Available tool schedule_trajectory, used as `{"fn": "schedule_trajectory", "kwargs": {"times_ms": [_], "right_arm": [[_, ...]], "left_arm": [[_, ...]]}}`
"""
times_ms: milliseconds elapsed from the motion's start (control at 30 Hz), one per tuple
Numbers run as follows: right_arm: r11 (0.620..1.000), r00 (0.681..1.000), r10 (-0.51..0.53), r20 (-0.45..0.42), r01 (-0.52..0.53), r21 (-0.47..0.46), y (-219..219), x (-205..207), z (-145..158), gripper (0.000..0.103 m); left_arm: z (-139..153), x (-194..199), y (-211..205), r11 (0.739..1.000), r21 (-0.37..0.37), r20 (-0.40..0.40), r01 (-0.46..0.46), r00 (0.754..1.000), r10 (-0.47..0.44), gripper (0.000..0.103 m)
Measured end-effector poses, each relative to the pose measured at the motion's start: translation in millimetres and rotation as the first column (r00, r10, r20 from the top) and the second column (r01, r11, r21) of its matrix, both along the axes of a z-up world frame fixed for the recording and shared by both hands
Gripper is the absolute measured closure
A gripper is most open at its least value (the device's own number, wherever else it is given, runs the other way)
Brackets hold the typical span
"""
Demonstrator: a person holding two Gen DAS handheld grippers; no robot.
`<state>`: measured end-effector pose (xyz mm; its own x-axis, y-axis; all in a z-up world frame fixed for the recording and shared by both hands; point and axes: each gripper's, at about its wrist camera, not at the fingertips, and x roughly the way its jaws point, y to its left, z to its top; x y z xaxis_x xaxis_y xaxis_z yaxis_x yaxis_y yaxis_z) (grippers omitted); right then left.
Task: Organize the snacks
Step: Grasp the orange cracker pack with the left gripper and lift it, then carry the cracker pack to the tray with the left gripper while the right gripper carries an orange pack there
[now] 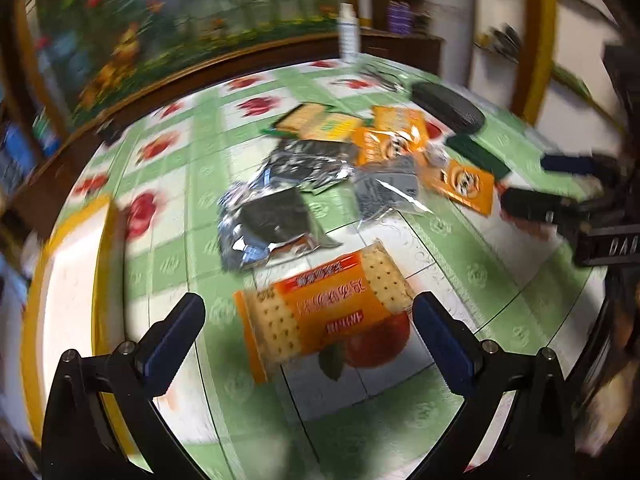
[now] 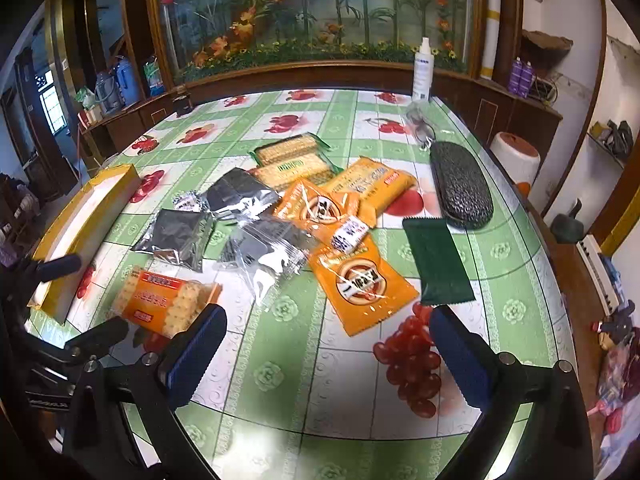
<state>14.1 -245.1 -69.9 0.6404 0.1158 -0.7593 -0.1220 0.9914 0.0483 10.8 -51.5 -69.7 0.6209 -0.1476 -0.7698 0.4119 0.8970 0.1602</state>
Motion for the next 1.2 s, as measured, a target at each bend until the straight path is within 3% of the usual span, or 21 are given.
{"fn": "schedule_trajectory", "kwargs": {"times_ms": [133,200,333,533,700,733,800,967,1000,1067,1200], "right_arm": [[0.999,0.999,-0.031,-0.041,0.032,0.022,-14.9,-0.1,-4.2,0.001],[0.997,0.999,-0.038,-0.029,0.040,0.072,-22.0,3.8,-8.0,0.001],[0.990,0.999,-0.036,-0.017,0.038,0.139,-29.5,13.2,-15.8,0.001],[0.998,1.000,0.023,0.011,-0.024,0.066,-19.1,23.8,-21.1,0.001],[0.994,0.994,0.110,0.013,-0.110,-0.027,-12.8,48.4,-31.6,0.003],[0.992,0.993,0.117,0.003,-0.117,-0.038,-14.4,54.3,-34.3,0.003],[0.991,0.991,0.128,-0.027,-0.129,-0.035,-20.0,67.7,-41.3,0.004],[0.986,0.984,0.163,-0.074,-0.165,-0.025,-23.9,85.0,-50.8,0.008],[0.984,0.983,0.169,-0.073,-0.173,-0.039,-22.0,85.0,-50.9,0.011],[0.979,0.978,0.196,-0.067,-0.200,-0.050,-17.6,84.1,-52.6,0.033],[0.977,0.976,0.209,-0.070,-0.211,-0.024,-15.6,82.0,-56.5,0.049]], "left_arm": [[-9.2,7.5,-19.4,0.974,0.154,0.021,0.168,0.985,-0.173,0.000],[-17.0,11.8,-25.9,0.954,0.190,-0.013,0.230,0.973,-0.232,0.000],[-35.6,19.6,-34.1,0.934,0.241,-0.060,0.263,0.965,-0.257,0.000],[-37.4,28.6,-30.2,0.958,0.148,-0.108,0.247,0.967,-0.233,0.000],[-36.5,30.0,-13.7,0.984,-0.019,-0.187,0.179,0.966,-0.179,0.032],[-36.6,29.2,-11.9,0.985,-0.046,-0.205,0.169,0.963,-0.175,0.034],[-36.1,26.3,-11.9,0.984,-0.067,-0.217,0.168,0.960,-0.178,0.044],[-35.9,22.5,-13.5,0.986,-0.069,-0.223,0.151,0.961,-0.163,0.046],[-35.6,22.5,-13.6,0.987,-0.069,-0.221,0.145,0.962,-0.157,0.046],[-35.9,23.6,-14.9,0.990,-0.068,-0.216,0.124,0.967,-0.136,0.046],[-36.4,25.2,-17.8,0.992,-0.067,-0.203,0.104,0.972,-0.116,0.046]]}}
